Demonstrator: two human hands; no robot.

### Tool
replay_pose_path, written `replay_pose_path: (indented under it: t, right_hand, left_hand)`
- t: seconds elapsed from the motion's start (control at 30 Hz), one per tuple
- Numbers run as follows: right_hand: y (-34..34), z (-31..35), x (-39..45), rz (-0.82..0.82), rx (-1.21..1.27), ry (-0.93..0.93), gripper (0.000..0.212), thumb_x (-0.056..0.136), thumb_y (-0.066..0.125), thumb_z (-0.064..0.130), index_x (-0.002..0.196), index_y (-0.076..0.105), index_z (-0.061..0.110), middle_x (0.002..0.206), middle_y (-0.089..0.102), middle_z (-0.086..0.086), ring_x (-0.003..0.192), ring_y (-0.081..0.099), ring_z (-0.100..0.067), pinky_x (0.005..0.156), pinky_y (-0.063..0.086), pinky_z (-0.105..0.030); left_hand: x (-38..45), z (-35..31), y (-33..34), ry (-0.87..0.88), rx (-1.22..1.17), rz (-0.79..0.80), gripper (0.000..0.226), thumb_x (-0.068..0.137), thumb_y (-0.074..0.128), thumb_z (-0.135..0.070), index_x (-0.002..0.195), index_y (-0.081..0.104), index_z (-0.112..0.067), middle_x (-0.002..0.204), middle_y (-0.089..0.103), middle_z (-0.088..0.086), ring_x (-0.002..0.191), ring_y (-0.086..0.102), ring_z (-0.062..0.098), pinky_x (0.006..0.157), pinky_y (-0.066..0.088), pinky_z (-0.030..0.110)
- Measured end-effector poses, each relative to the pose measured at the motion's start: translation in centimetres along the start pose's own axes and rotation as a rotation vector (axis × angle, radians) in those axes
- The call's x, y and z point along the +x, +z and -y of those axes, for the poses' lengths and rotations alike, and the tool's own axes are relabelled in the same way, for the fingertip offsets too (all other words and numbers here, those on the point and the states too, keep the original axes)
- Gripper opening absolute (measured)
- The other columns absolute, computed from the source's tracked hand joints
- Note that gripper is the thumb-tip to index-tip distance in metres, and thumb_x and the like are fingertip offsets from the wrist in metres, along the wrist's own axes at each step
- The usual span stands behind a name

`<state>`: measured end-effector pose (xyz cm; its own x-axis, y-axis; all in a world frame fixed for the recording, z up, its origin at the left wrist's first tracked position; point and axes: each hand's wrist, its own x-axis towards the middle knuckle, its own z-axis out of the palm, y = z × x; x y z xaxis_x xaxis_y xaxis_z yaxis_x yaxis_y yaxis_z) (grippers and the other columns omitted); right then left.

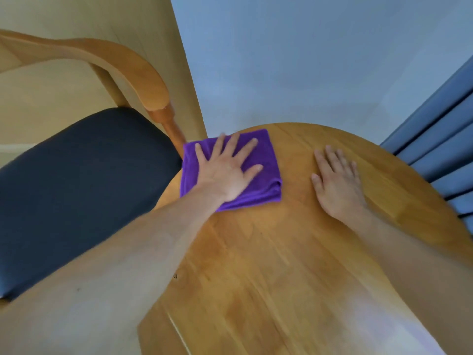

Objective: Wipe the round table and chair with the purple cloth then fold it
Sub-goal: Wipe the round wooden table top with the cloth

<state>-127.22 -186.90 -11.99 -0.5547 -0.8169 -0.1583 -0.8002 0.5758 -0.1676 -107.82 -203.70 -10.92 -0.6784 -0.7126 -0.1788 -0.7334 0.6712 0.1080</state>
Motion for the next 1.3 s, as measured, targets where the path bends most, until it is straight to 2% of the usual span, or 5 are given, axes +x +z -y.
replay_pose_path:
  t: [0.2, 0.57, 0.9, 1.13, 1.3]
  right_hand:
    - [-0.3, -0.3, 0.2, 0.061, -0.005, -0.006, 0.059, 0.106, 0.025, 0.038, 0.159, 0.001, 0.024, 0.166, -0.008, 0.001, 0.153, -0.009, -0.020, 0.124, -0.004, -0.044]
    - [0.2, 0.0, 0.0, 0.008, -0.031, 0.001, 0.058, 0.105, 0.023, 0.040, 0.159, 0.005, 0.025, 0.167, -0.002, 0.002, 0.153, -0.005, -0.019, 0.124, -0.001, -0.044]
    - [0.0, -0.6, 0.2, 0.071, -0.034, -0.016, 0.059, 0.106, 0.021, 0.042, 0.159, 0.001, 0.026, 0.166, -0.007, 0.001, 0.153, -0.008, -0.020, 0.123, -0.003, -0.044]
    - [0.2, -0.4, 0.2, 0.067, -0.048, -0.009, 0.059, 0.105, 0.020, 0.042, 0.159, 0.002, 0.025, 0.167, -0.006, 0.000, 0.153, -0.006, -0.022, 0.123, -0.002, -0.045]
    - [0.1, -0.5, 0.2, 0.074, -0.061, 0.001, 0.060, 0.105, 0.020, 0.042, 0.159, 0.001, 0.024, 0.167, -0.006, 0.000, 0.153, -0.006, -0.022, 0.123, -0.002, -0.046]
  left_hand:
    - [-1.1, 1.0, 0.3, -0.239, -0.078, 0.015, 0.071, 0.094, 0.009, -0.073, 0.157, -0.004, -0.043, 0.168, -0.008, -0.004, 0.154, -0.008, 0.029, 0.118, 0.002, 0.069]
    - [-14.9, 0.6, 2.9, 0.351, 0.111, -0.041, 0.069, 0.092, 0.024, -0.077, 0.155, 0.011, -0.051, 0.168, 0.004, -0.011, 0.155, 0.006, 0.020, 0.113, 0.013, 0.071]
    - [-8.7, 5.1, 1.1, -0.260, -0.117, -0.069, 0.073, 0.090, 0.017, -0.079, 0.155, 0.010, -0.047, 0.167, 0.005, -0.009, 0.153, 0.008, 0.024, 0.105, 0.036, 0.067]
    - [-22.0, 4.6, 4.4, -0.424, -0.051, -0.140, 0.074, 0.090, 0.029, -0.074, 0.155, 0.027, -0.039, 0.164, 0.022, 0.000, 0.145, 0.028, 0.032, 0.081, 0.056, 0.056]
    - [-25.8, 2.2, 5.0, -0.380, -0.012, -0.090, 0.071, 0.093, 0.028, -0.069, 0.156, 0.029, -0.036, 0.165, 0.023, 0.005, 0.150, 0.024, 0.035, 0.100, 0.044, 0.065]
